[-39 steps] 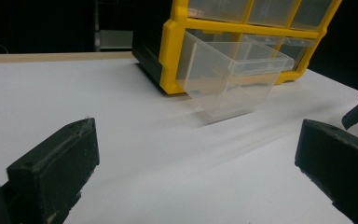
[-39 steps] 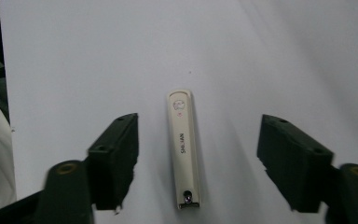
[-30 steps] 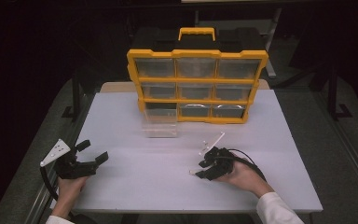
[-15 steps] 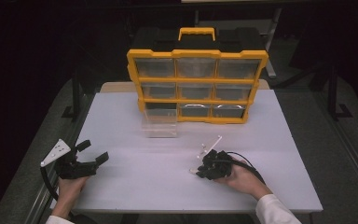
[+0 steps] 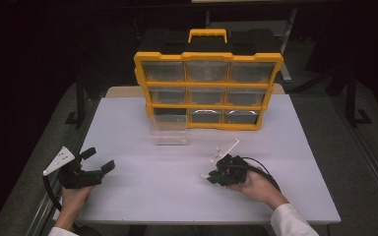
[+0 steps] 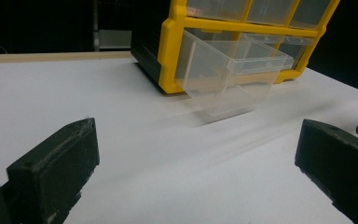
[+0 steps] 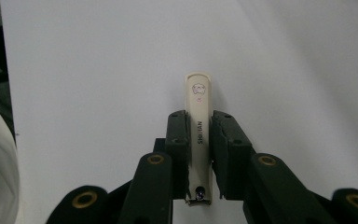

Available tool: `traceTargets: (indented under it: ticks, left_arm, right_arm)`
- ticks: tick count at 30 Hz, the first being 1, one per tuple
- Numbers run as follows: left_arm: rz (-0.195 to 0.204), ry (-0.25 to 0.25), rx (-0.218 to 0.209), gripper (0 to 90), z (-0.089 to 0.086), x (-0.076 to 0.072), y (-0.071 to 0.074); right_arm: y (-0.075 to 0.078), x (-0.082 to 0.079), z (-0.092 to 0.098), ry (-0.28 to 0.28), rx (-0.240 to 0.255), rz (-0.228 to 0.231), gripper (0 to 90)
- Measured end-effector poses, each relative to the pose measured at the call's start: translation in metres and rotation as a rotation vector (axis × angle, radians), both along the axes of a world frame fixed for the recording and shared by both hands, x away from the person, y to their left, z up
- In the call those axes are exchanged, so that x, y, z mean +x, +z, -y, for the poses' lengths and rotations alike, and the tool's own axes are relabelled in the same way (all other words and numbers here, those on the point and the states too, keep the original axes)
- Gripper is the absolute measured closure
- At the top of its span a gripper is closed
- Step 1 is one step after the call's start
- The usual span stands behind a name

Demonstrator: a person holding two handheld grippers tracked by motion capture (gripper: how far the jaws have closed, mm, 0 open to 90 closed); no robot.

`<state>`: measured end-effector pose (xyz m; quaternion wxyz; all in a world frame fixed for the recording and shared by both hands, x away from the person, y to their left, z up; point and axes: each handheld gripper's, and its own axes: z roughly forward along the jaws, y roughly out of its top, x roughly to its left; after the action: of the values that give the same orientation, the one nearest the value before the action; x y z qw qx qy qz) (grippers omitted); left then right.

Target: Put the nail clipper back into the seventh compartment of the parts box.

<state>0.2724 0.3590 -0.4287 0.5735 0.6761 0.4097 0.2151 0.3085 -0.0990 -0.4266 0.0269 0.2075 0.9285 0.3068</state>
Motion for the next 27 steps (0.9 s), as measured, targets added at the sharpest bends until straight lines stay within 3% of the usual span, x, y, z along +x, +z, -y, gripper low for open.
traceTargets:
  ticks: [5, 16, 27]
  left_arm:
    - [0.003, 0.0, -0.002, 0.0, -0.001, 0.0, 0.0]
    - [0.004, -0.004, -0.002, 0.0, 0.0, 0.0, 0.0]
    - [0.004, -0.01, 0.003, 0.0, 0.001, 0.001, 0.0]
  right_arm:
    - [0.013, 0.008, 0.004, -0.02, 0.04, -0.012, 75.8]
    - [0.032, 0.018, 0.002, -0.002, 0.052, -0.022, 75.8]
    - [0.049, 0.029, -0.002, 0.001, 0.052, 0.003, 75.8]
